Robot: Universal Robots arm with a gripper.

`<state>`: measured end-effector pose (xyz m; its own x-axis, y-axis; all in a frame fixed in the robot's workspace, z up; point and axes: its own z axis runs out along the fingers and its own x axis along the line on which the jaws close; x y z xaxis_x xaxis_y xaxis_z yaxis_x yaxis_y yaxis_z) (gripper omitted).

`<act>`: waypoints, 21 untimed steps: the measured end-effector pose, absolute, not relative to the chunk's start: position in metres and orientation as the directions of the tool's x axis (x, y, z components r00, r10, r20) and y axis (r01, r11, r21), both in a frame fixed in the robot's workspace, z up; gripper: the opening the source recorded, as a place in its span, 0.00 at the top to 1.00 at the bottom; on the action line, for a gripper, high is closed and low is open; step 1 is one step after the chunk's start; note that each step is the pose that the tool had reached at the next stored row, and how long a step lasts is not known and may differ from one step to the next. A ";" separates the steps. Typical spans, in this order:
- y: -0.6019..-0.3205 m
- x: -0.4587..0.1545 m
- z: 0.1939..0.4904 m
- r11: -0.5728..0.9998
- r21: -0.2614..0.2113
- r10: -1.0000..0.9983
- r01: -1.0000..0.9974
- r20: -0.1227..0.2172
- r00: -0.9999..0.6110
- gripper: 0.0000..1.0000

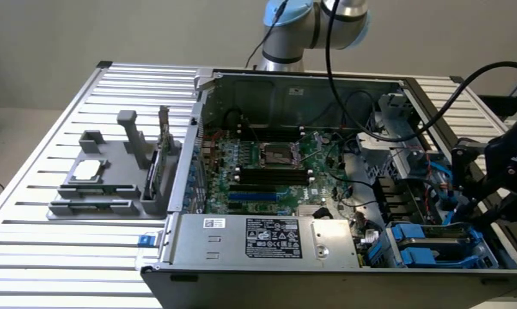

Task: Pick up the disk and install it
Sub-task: 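Insert the first disk wire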

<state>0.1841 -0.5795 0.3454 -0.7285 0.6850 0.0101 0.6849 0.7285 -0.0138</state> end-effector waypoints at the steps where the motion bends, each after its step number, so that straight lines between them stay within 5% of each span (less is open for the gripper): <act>1: -0.579 0.184 0.345 0.728 -0.014 0.685 0.685 0.010 -0.728 0.70; 21: -0.572 0.184 0.342 0.707 -0.031 0.706 0.706 -0.007 -0.708 0.70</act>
